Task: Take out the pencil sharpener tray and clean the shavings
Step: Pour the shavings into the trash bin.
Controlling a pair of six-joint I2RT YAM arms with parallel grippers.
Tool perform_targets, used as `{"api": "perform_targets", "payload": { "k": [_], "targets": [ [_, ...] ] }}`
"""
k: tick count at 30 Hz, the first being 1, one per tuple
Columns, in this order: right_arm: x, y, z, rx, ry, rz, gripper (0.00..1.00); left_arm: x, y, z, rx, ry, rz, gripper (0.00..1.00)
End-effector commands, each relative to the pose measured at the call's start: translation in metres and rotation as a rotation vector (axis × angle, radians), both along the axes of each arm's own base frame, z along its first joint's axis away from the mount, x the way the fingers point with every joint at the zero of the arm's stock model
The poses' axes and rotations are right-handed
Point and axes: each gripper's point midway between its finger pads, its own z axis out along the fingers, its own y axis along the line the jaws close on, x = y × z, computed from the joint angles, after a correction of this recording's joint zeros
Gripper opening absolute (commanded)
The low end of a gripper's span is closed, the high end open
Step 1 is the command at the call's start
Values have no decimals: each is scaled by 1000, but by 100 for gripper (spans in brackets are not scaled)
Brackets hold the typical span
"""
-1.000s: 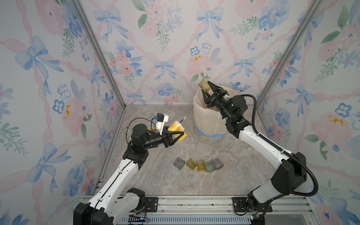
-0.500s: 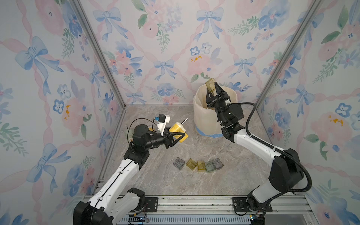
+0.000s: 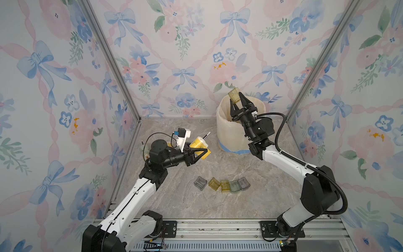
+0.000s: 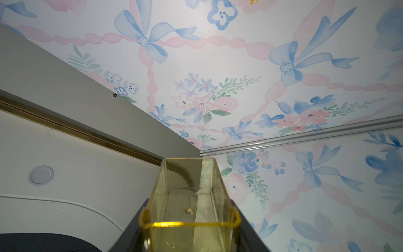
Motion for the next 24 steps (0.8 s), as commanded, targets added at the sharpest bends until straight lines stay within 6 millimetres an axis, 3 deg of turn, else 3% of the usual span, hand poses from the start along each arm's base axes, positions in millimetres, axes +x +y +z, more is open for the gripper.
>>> {"api": "perform_targets", "payload": {
  "k": [1,4,7,15,24],
  "targets": [
    [-17,-4,33,-43,-148,60,46,6,1,-6,13,-12,35,0],
    [-23,3,47,-124,-231,114,46,13,2,-8,19,-8,79,0],
    [-28,1,48,-210,-279,122,46,23,4,-12,36,3,153,0],
    [-40,-8,31,-448,-341,95,46,35,13,-11,62,-16,358,0],
    [-57,-12,10,-750,-358,70,47,54,7,-32,116,32,514,0]
  ]
}}
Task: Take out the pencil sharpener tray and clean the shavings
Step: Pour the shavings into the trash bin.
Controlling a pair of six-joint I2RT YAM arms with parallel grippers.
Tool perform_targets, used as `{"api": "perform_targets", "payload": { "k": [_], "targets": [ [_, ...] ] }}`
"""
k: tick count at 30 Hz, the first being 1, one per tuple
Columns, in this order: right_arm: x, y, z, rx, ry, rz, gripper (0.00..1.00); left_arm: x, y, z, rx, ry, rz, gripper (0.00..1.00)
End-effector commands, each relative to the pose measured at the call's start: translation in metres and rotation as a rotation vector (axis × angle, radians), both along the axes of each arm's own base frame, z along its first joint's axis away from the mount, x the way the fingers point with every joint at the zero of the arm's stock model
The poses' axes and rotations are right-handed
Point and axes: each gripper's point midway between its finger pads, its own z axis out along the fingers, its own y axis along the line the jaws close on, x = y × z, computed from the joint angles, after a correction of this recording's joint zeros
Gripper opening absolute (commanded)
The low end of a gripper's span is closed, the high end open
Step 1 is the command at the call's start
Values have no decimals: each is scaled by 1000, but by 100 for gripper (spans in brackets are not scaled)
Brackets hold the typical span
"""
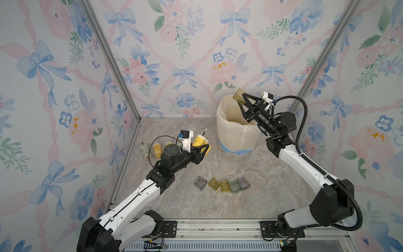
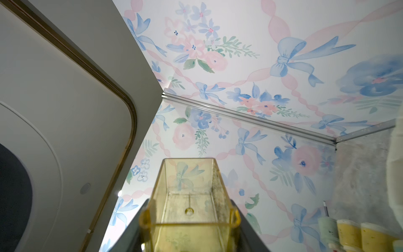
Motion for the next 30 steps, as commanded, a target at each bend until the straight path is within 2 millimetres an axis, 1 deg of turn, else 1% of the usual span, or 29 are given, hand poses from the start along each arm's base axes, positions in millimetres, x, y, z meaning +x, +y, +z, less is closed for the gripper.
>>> {"api": "perform_targets", "payload": {
  "k": [1,3,7,11,15,20,23,26,28,30],
  "targets": [
    [-16,0,-9,-190,-61,-26,47,18,8,-6,29,0,120,0],
    [-21,-2,-15,-277,-76,-52,47,25,11,-14,39,22,158,0],
    [-32,-7,-25,-395,-103,-80,48,36,12,-25,58,52,202,0],
    [-40,-12,-39,-497,-120,-114,48,44,4,-35,87,70,208,0],
    [-50,-23,-50,-611,-146,-169,48,50,-6,-41,118,74,213,0],
    [-69,-39,-66,-788,-184,-248,49,59,-9,-50,159,79,246,0],
    [-81,-47,-82,-899,-203,-283,51,62,-15,-57,186,82,255,0],
    [-93,-56,-99,-969,-208,-310,51,65,-24,-62,236,66,265,0],
    [-100,-64,-112,-1010,-202,-333,51,68,-24,-67,268,59,291,0],
    [-105,-74,-128,-1057,-176,-368,51,72,-23,-72,289,62,318,0]
  ]
}}
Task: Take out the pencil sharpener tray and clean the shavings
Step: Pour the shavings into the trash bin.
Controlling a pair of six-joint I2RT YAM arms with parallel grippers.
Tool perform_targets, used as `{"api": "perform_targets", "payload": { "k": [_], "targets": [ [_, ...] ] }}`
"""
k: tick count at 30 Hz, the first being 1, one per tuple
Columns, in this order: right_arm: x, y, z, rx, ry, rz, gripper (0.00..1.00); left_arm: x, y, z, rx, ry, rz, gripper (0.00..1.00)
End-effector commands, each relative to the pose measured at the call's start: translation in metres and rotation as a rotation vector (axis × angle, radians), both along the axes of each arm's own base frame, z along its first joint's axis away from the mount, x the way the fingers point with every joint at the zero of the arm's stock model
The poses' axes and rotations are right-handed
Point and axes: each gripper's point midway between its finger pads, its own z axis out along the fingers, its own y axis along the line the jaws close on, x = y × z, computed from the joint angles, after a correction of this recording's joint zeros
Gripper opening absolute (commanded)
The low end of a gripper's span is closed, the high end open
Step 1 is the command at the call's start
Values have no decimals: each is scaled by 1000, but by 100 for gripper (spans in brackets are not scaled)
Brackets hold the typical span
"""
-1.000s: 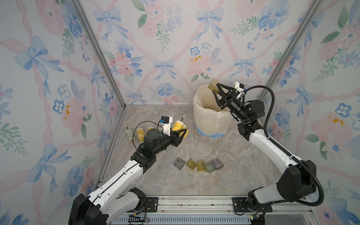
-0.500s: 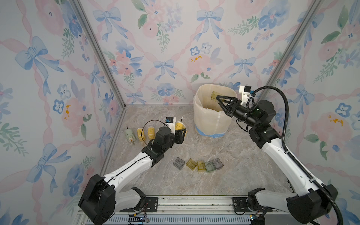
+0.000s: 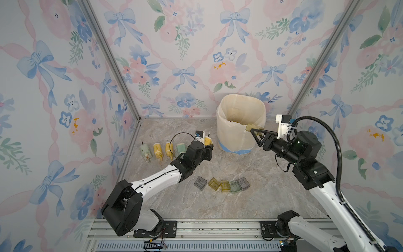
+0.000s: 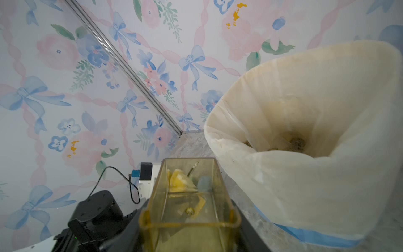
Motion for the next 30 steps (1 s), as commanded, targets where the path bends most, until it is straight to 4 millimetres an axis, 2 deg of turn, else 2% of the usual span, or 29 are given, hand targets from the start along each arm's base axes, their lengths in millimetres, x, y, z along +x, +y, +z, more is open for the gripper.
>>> {"api": "perform_targets", "payload": {
  "k": [1,6,11,15,23,30],
  "targets": [
    [-4,-18,-40,-141,33,-85,51,14,5,13,40,-65,72,0],
    [-24,-33,-83,-216,49,-140,51,26,8,-5,86,-45,130,0],
    [-40,-61,-127,-276,80,-256,51,36,2,-22,107,-16,157,0],
    [-48,-80,-150,-282,114,-340,50,43,5,-38,140,4,197,0],
    [-52,-94,-202,-244,190,-425,49,53,2,-63,173,39,228,0],
    [-53,-102,-237,-221,262,-479,47,61,-3,-87,199,75,232,0]
  ]
}}
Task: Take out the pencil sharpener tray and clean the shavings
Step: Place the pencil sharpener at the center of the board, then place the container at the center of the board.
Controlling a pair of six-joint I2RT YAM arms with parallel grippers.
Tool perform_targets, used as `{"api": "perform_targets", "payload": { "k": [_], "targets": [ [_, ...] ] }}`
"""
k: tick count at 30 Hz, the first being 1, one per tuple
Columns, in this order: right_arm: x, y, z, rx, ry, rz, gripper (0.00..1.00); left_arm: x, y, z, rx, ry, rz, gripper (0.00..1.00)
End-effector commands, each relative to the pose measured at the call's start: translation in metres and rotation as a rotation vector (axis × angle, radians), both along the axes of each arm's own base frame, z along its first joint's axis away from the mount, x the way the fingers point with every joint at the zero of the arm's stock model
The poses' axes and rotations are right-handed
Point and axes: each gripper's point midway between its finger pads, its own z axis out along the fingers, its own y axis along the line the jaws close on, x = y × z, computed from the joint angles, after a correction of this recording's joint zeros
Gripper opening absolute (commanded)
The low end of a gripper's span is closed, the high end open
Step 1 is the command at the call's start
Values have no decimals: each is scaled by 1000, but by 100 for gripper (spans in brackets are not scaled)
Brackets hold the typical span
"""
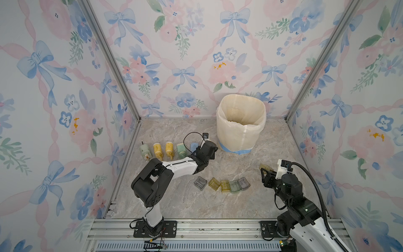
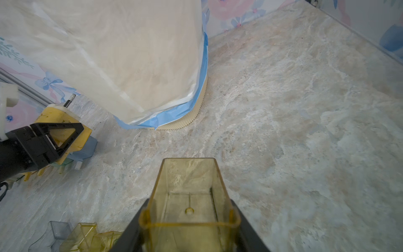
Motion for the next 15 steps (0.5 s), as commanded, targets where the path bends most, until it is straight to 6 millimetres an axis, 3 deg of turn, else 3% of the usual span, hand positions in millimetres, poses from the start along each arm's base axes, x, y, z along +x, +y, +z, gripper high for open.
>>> {"api": "perform_targets", "payload": {
  "k": [1,7,15],
  "targets": [
    [2,-5,-9,30,2,-56,48,10,-3,2,-27,-18,31,0],
    [4,-7,-38,38,44,-90,48,13,-4,-15,-21,11,41,0],
    [13,2,-59,77,87,-98,48,22,-1,-30,-53,47,64,0]
  ]
}}
